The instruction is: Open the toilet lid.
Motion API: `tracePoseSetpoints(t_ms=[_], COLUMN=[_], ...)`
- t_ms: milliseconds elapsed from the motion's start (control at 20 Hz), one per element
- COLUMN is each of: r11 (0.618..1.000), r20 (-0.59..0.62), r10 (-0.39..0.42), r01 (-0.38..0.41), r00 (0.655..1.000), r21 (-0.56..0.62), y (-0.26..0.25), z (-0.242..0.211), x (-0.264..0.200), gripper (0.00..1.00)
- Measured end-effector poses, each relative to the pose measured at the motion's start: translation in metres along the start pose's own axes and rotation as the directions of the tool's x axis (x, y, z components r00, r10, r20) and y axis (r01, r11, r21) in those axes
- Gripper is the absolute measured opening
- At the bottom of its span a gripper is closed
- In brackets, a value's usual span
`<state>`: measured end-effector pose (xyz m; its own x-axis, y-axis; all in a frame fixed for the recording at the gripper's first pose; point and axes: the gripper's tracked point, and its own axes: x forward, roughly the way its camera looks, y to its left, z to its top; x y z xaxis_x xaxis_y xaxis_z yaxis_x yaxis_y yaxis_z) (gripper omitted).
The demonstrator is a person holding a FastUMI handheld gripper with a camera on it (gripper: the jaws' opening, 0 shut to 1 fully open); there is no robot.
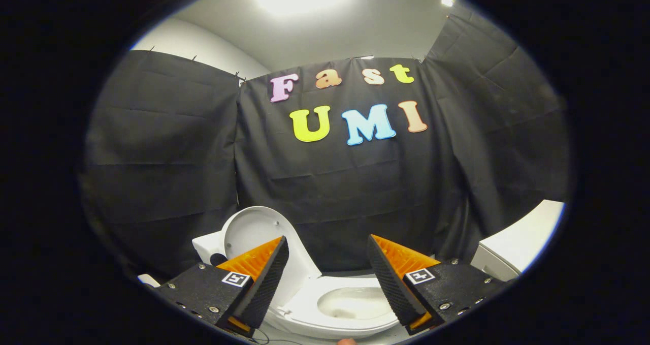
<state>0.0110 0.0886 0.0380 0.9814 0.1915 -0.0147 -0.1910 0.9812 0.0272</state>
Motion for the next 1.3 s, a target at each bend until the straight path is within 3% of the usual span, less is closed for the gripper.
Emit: tracePoseSetpoints(t_ms=[400, 1300], r11=[0.997, 0.995], r20=[0.000, -0.002], r10=[-0.072, -0.087], r01=[0.072, 0.087], r00=[0.997, 0.996], r21=[-0.015, -0.040], y=[-0.033, -0.034], z=[-0.011, -0.013], x=[-0.008, -0.013], gripper=[0.95, 0.95])
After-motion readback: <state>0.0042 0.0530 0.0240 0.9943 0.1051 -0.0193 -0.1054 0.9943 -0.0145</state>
